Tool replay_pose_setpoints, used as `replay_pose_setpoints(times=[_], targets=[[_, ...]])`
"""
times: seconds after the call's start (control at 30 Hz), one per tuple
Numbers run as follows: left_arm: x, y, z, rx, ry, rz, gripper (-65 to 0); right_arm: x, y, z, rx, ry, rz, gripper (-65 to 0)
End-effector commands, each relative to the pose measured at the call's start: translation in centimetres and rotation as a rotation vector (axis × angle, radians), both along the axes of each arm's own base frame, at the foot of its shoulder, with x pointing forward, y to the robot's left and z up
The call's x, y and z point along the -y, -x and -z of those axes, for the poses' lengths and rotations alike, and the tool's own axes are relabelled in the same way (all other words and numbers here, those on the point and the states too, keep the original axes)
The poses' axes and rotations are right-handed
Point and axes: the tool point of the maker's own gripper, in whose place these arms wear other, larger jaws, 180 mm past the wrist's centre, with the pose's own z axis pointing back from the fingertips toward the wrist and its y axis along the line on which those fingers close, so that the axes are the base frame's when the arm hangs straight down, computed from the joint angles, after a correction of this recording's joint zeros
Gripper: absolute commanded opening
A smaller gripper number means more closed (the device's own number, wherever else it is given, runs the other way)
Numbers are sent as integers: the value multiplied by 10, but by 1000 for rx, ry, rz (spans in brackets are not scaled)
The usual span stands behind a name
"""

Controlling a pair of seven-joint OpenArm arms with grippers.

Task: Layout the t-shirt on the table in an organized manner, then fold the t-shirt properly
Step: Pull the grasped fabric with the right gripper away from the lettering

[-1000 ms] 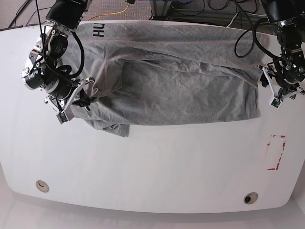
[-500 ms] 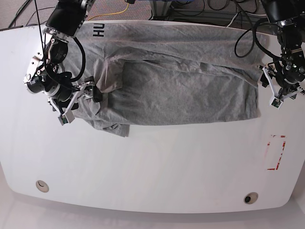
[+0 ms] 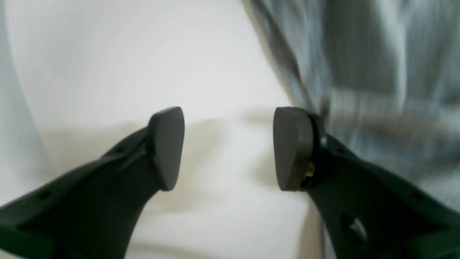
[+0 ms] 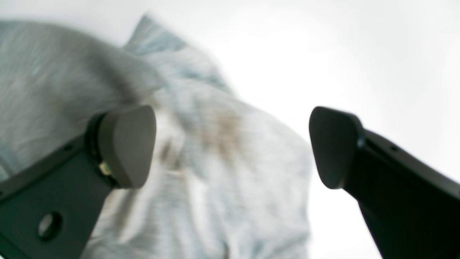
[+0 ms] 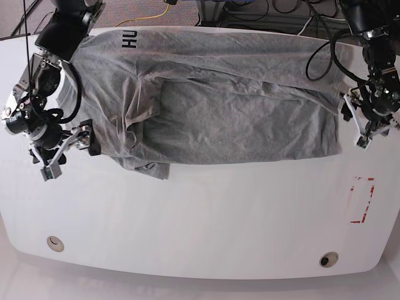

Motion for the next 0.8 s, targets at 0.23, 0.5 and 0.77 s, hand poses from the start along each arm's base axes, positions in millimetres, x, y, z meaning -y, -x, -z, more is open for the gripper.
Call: replay_pose_setpoints(times=[0.23, 0.5, 0.77], targets=[[10, -52, -50, 193, 39, -5, -283, 56, -13, 20, -25, -92, 123, 0], [18, -64, -57, 219, 63, -7, -283, 65, -22, 30, -57, -142, 154, 0], [39, -67, -50, 200, 73, 46, -283, 61, -30, 45, -67, -177, 153, 0]])
